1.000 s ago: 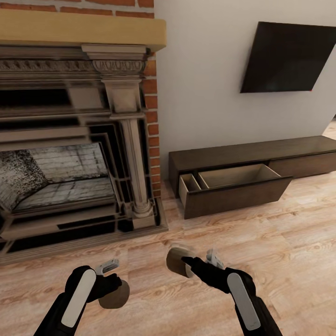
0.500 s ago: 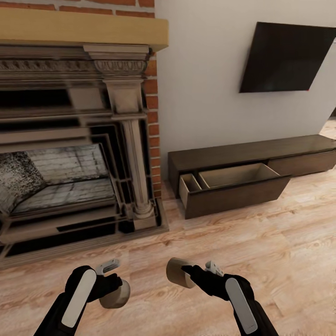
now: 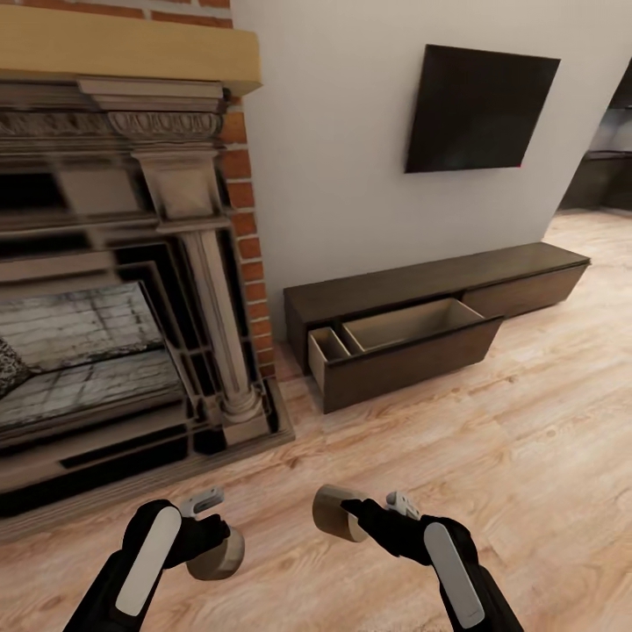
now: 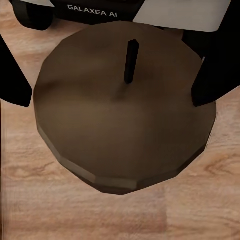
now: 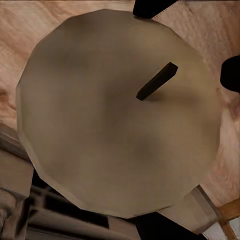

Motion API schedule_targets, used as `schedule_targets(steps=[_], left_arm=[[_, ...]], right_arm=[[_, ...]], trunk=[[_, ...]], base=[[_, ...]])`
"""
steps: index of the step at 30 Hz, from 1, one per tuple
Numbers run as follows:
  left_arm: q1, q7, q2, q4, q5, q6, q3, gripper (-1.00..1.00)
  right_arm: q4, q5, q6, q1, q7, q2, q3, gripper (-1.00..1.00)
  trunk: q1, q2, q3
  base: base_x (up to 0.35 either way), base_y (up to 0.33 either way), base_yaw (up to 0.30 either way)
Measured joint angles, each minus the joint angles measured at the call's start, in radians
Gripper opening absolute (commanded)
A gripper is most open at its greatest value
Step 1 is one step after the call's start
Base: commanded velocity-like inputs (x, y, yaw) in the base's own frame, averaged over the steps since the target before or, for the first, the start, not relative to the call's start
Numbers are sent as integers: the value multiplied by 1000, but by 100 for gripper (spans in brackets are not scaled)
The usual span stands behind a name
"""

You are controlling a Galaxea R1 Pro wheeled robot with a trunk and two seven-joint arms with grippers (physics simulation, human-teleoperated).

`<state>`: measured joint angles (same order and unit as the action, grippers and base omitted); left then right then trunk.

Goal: Place each of the two pumpkins and all three candles from the living room inside a cabinet in the living room (use any cabinet), then make sure every cabinet is closed, and position the cauldron so it is next to a table in the living room.

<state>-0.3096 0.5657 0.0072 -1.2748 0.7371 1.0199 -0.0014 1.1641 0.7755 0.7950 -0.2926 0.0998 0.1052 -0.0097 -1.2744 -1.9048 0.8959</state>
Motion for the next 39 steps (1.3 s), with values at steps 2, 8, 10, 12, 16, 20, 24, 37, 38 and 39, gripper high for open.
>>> schedule_targets(steps=[2, 8, 10, 12, 16, 20, 24, 37, 38, 39], left_arm=[[0, 0, 0, 0, 0, 0, 0, -100], [0, 0, 0, 0, 0, 0, 0, -100], [0, 0, 0, 0, 0, 0, 0, -100], [0, 0, 0, 0, 0, 0, -1, -100], [0, 0, -1, 0, -1, 0, -1, -100], [0, 0, -1, 0, 1, 0, -1, -100], [0, 0, 0, 0, 1, 0, -1, -100], [0, 0, -1, 0, 3, -1, -1, -100], [0, 0, -1, 0, 2, 0, -1, -100], [0, 0, -1, 0, -2, 1, -1, -100]], right_arm=[[0, 0, 0, 0, -1, 0, 0, -100], [0, -2, 0, 0, -1, 0, 0, -100], [0, -2, 0, 0, -1, 0, 0, -100], [-1, -3, 0, 0, -1, 0, 0, -100], [-1, -3, 0, 0, -1, 0, 0, -100], [-1, 1, -1, 0, -1, 0, 0, -100], [0, 2, -1, 0, -1, 0, 0, -100], [-1, 0, -1, 0, -1, 0, 0, -100], [-1, 1, -1, 0, -1, 0, 0, -100], [-1, 1, -1, 0, -1, 0, 0, -100]], trunk=[[0, 0, 0], [0, 0, 0], [0, 0, 0], [0, 0, 0], [0, 0, 0], [0, 0, 0], [0, 0, 0], [0, 0, 0], [0, 0, 0], [0, 0, 0]], base=[[0, 0, -277], [0, 0, -277], [0, 0, -277], [0, 0, -277], [0, 0, -277], [0, 0, -219], [0, 0, -53], [-47, 12, -189], [-143, 51, -258], [-91, 33, -259]])
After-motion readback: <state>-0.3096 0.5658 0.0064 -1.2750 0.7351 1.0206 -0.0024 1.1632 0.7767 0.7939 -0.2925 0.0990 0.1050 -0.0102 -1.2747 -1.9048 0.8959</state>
